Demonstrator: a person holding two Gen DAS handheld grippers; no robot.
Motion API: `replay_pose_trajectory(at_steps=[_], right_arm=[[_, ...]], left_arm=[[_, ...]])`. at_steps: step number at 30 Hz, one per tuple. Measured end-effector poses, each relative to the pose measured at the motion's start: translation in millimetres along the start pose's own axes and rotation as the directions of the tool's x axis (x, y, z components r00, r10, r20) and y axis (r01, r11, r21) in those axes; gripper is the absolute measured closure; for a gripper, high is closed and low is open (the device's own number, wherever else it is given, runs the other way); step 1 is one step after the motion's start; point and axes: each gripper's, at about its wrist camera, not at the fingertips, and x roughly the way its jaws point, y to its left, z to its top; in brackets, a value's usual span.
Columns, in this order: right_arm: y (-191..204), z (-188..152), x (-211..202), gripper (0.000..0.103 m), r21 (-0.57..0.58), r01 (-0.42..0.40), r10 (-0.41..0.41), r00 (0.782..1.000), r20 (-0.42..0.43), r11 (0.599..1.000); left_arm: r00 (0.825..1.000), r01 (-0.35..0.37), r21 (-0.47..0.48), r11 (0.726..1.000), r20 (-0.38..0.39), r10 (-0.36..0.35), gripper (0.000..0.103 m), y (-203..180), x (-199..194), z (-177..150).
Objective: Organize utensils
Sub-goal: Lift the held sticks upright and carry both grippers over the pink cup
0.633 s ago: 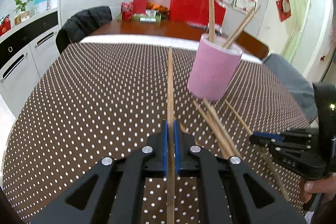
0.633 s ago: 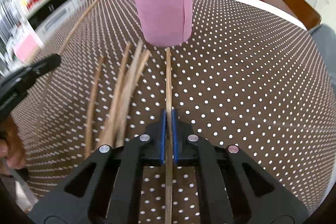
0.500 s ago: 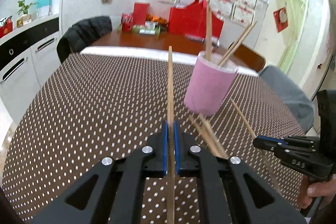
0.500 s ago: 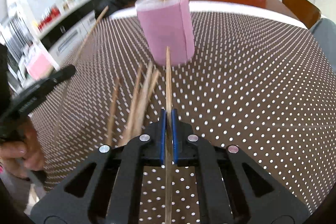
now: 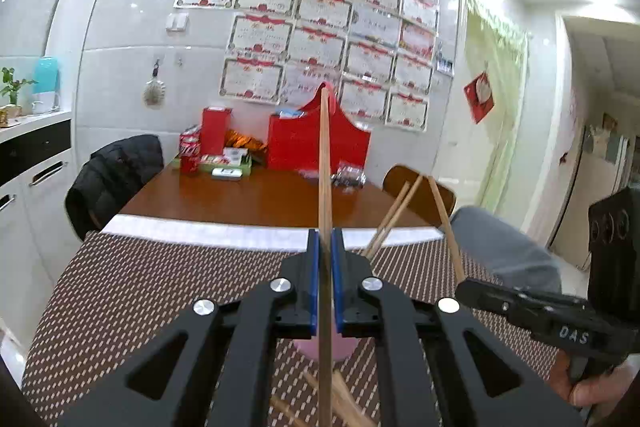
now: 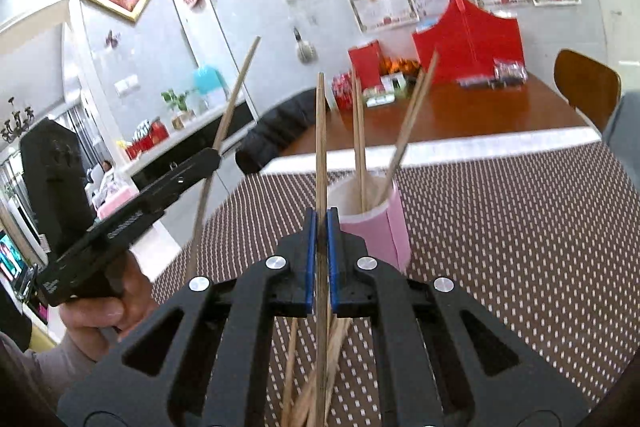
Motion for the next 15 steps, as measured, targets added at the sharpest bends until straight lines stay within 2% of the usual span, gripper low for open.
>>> replay_pose_trajectory(at_steps=[3, 7, 11, 15], right_arm=[[3, 18, -1, 0.098, -0.006, -0.009, 0.010, 0.999, 0.051, 1.000], [4, 48, -2, 0.098, -0.011, -0.017, 0.019, 0.989, 0.145, 1.000], [5, 80, 4, 0.098, -0.021, -0.001, 0.007, 0.967, 0.254, 1.000], [3, 108, 20, 0.098, -0.037, 0.032, -0.019, 0.947, 0.320, 0.999]], left_arm=[[0.998, 0.047, -0.014, 0.999, 0.046, -0.047, 0.097, -2, 9, 13], [0.987, 0.118, -0.008, 0.993, 0.112, -0.116, 0.097, -10, 27, 35], [0.975, 0.166, -0.010, 0.986, 0.152, -0.162, 0.097, -13, 54, 54], [0.968, 0.188, -0.028, 0.982, 0.174, -0.180, 0.097, -10, 82, 63]])
